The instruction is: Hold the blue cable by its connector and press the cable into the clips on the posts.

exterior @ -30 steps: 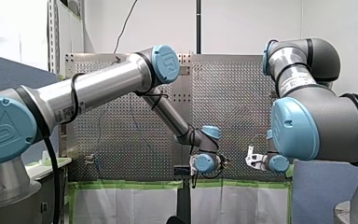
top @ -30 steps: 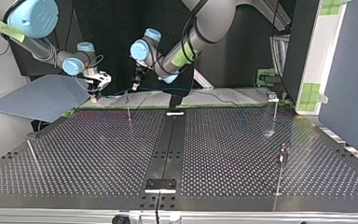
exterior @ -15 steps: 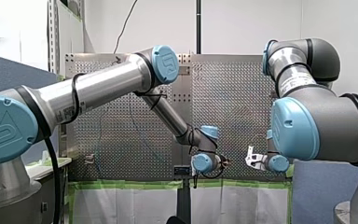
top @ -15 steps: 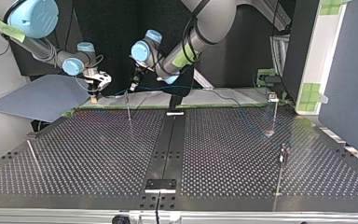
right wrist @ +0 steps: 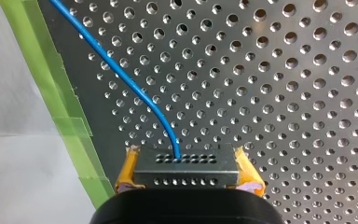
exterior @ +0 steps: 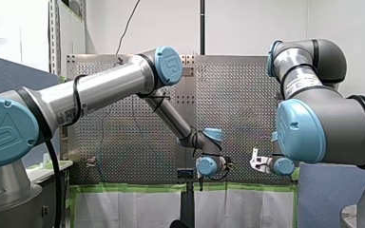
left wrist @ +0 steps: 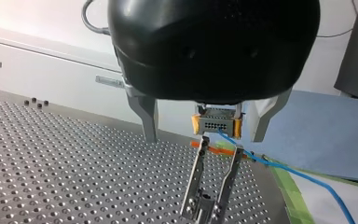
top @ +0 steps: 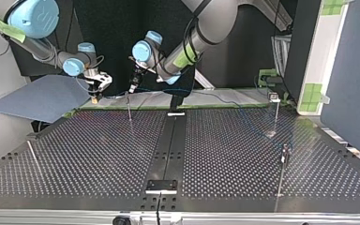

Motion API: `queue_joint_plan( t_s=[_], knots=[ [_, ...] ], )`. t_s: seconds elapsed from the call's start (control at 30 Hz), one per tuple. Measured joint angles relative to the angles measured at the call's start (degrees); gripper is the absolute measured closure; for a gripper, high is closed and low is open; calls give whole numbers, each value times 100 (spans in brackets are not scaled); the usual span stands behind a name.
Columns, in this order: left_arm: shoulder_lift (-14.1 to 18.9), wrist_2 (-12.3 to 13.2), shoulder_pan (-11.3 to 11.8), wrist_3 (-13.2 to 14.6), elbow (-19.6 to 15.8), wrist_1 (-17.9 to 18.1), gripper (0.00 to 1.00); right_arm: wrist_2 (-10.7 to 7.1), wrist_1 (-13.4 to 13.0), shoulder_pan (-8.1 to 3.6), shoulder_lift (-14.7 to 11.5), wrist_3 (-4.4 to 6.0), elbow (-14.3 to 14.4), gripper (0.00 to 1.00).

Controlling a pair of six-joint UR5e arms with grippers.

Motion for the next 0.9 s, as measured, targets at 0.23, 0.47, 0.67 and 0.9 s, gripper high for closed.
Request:
queue_joint_plan(
  t_s=[0.23,0.47,0.67,0.9],
  knots=[
    [-2,5,-18,-10,0,7,8,1,-7,6,0,4,-15,100],
    [-4,-42,-40,-24,0,-5,8,1,-8,7,0,5,-18,100],
    [-3,-63,-39,-44,0,-46,8,-2,2,7,1,0,-19,100],
    [-2,-178,-25,113,0,-361,8,-1,1,7,1,-5,-19,100]
  ],
)
